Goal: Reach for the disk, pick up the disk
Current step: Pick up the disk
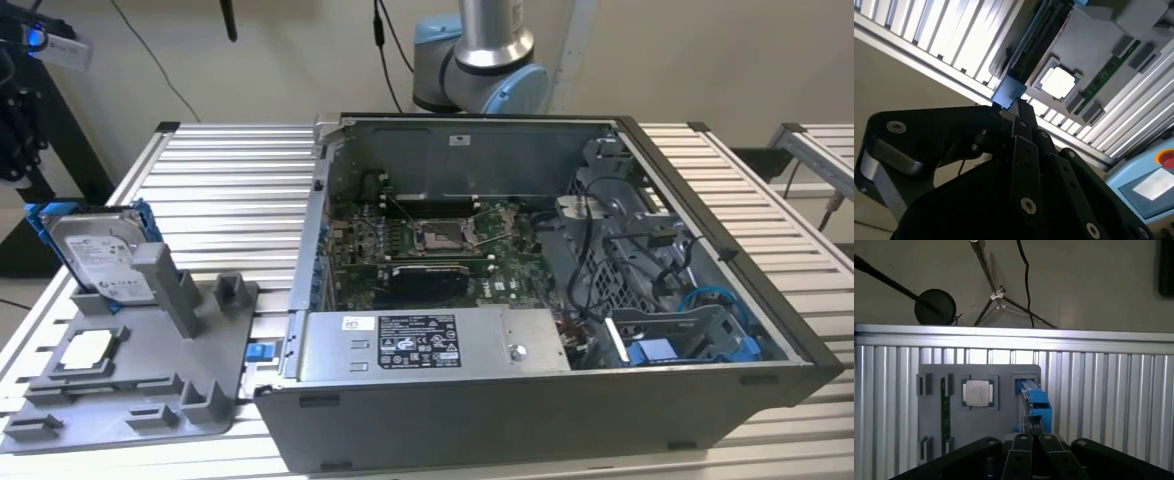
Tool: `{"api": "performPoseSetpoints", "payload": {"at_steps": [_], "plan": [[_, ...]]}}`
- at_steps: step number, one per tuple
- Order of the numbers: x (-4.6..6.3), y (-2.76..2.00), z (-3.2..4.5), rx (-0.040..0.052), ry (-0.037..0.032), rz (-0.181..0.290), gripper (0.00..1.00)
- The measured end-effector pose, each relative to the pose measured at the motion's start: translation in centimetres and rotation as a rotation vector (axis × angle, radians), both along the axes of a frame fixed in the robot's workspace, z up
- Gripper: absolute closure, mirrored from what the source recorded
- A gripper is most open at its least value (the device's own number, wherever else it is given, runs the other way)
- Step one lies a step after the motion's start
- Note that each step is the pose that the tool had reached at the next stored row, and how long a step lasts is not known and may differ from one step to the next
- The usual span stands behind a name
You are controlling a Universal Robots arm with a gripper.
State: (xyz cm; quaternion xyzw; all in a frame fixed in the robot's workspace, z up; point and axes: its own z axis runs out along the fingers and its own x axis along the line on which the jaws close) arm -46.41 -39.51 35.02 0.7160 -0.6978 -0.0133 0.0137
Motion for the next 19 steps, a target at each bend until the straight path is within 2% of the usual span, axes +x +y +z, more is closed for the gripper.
{"api": "performPoseSetpoints", "payload": {"at_steps": [6, 7, 19], "plan": [[0.0, 0.0, 0.0, 0.0005, -0.0006, 0.011, 1.0], [0.0, 0.0, 0.0, 0.0005, -0.0006, 0.012, 0.0], [0.0, 0.0, 0.0, 0.0005, -0.0006, 0.019, 0.0]]}}
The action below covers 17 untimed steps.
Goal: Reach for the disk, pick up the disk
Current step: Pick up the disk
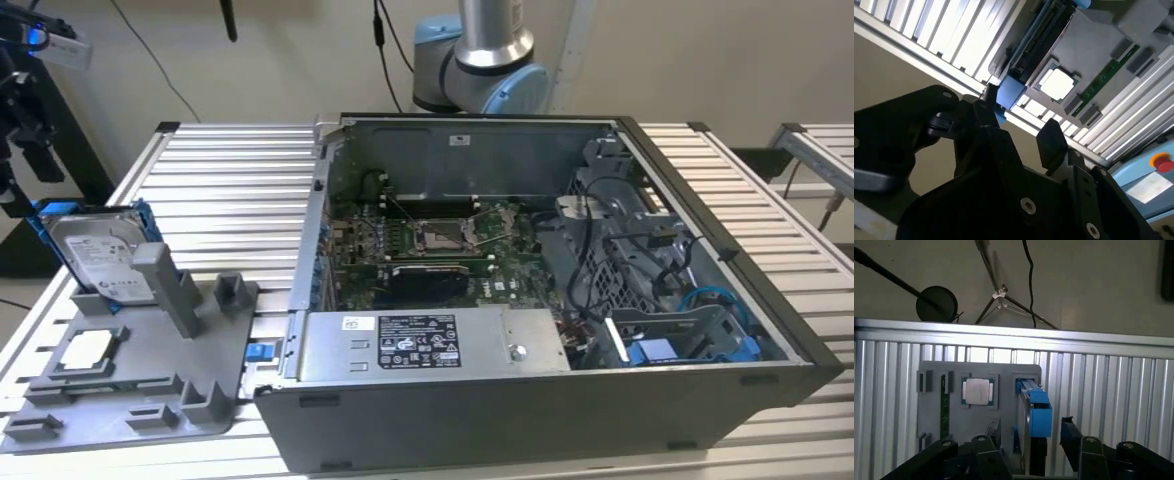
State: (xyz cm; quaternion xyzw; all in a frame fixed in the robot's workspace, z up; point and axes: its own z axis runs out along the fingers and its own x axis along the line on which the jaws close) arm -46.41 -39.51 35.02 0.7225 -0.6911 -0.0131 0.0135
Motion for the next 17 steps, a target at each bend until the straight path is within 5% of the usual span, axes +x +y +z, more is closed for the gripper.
{"api": "performPoseSetpoints", "payload": {"at_steps": [6, 17], "plan": [[0.0, 0.02, -0.28, 0.0026, -0.0023, 0.001, 0.0], [0.0, 0.05, -2.03, 0.0102, -0.0218, 0.001, 0.0]]}}
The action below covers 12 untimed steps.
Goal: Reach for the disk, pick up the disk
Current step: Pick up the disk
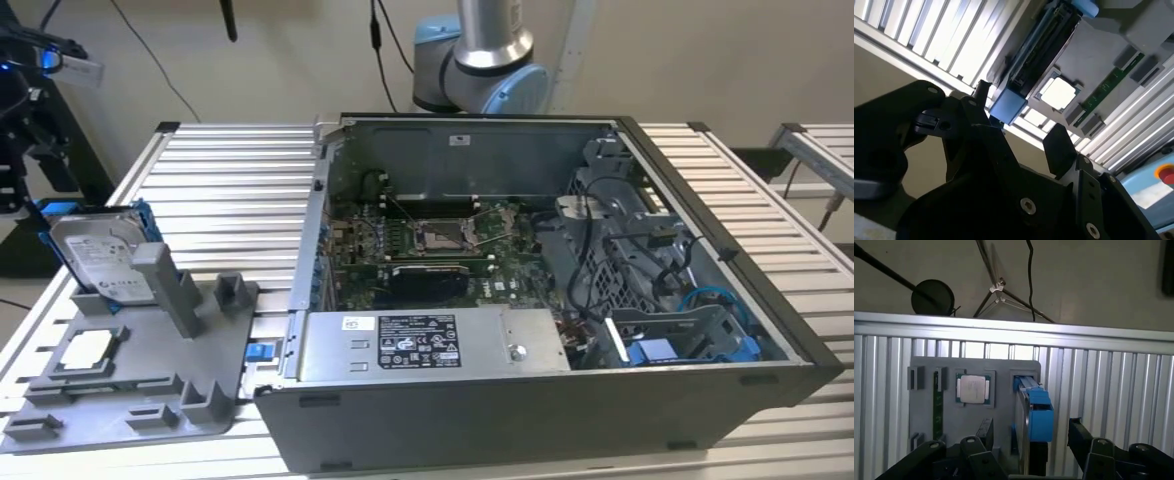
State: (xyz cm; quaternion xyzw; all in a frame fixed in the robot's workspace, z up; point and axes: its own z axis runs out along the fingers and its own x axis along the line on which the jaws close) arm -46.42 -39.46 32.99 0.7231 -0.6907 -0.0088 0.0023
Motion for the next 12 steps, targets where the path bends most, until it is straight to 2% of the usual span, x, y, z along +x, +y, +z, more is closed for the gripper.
{"api": "performPoseSetpoints", "payload": {"at_steps": [6, 12], "plan": [[0.01, 0.2, -0.69, 0.0002, -0.0046, -0.001, 0.0], [0.01, 0.21, -0.74, 0.0002, -0.0049, 0.0, 0.0]]}}
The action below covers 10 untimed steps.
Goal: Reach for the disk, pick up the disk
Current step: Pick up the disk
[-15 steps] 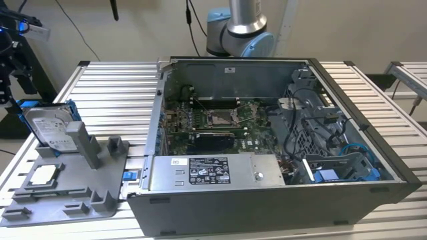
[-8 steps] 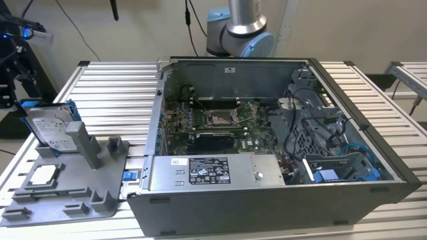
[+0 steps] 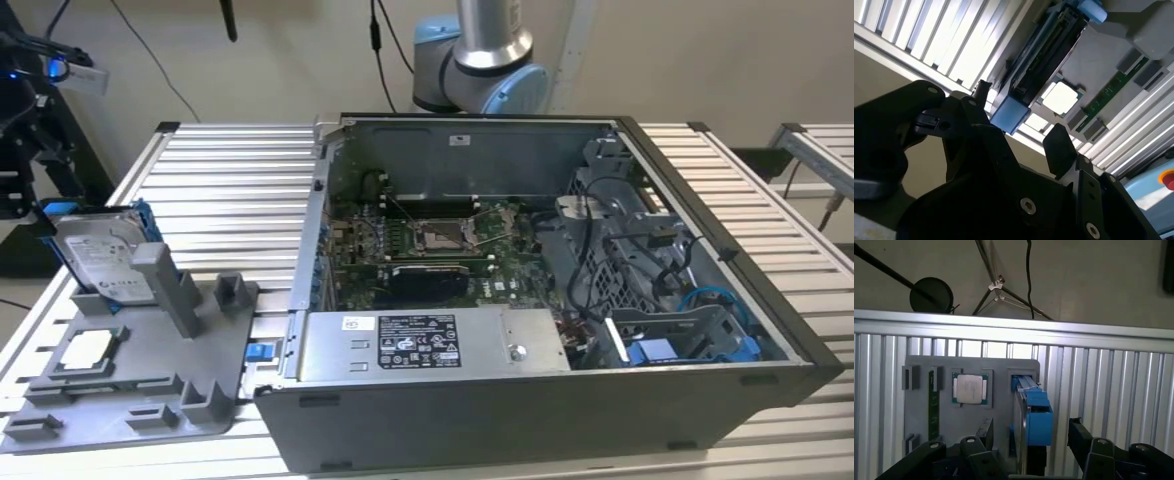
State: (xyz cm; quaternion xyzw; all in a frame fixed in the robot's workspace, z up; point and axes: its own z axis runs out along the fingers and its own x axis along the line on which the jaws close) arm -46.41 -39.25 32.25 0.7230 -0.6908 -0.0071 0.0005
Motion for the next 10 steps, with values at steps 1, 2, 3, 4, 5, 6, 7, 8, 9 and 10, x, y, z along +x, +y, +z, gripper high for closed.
{"api": "performPoseSetpoints", "payload": {"at_steps": [1, 2, 3, 4, 5, 6, 7, 8, 9, 10], "plan": [[0.0, 0.0, -0.02, 0.0, -0.0001, 0.0, 0.0], [0.0, 0.0, -0.08, 0.0002, -0.0003, 0.0, 0.0], [0.0, 0.0, -0.16, 0.0003, -0.0005, 0.0, 0.0], [0.0, 0.0, -0.25, 0.0001, -0.0002, 0.0, 0.0], [0.0, 0.0, -0.36, 0.0, -0.0001, 0.0, 0.0], [0.0, 0.0, -0.5, 0.0001, -0.0003, 0.0, 0.0], [0.0, 0.0, -0.62, 0.0, -0.0001, 0.0, 0.0], [0.0, 0.0, -0.75, 0.0, -0.0001, 0.0, 0.0], [0.0, 0.0, -0.91, 0.0, -0.0001, 0.0, 0.0], [0.0, 0.0, -1.07, 0.0, -0.0001, 0.0, 0.0]]}}
